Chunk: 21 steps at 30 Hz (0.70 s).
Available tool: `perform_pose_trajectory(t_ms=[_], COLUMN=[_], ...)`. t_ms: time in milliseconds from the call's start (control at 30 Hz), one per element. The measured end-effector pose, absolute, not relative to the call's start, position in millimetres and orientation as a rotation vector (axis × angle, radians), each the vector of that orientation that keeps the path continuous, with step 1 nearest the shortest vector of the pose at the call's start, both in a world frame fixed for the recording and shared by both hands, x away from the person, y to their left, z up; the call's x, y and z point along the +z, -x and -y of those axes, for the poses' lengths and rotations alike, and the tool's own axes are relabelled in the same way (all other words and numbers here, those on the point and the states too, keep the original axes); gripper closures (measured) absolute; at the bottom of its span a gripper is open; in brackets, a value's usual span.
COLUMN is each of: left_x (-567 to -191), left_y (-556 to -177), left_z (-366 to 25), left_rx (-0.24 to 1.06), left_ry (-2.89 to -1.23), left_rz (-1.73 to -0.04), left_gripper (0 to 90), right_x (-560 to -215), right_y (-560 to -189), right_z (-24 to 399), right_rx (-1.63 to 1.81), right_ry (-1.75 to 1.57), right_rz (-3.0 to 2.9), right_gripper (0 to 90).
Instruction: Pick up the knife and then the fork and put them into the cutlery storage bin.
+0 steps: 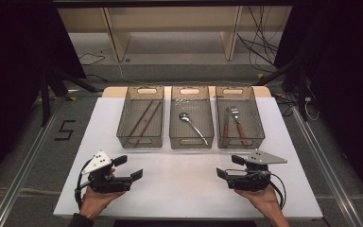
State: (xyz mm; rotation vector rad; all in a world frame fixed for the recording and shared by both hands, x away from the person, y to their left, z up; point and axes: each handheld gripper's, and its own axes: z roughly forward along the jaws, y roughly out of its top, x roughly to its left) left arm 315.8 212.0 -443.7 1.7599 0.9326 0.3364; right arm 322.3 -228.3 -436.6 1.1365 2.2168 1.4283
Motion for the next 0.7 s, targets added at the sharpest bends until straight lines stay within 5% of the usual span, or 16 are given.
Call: perform_pose_trajectory(t_ms=[700], left_x=[-443.9], left_y=[-315.8], left_z=[-212.5], left_rx=[0.34], left_ry=[-1.76], left_rz=[-0.932], left_gripper=[14.6], right_x=[-435.8], right_y=[-317.8], right_z=[230.4], right_rx=[1.456], right_ry=[-1.119], right_rz=[-2.184], right_gripper=[20.1])
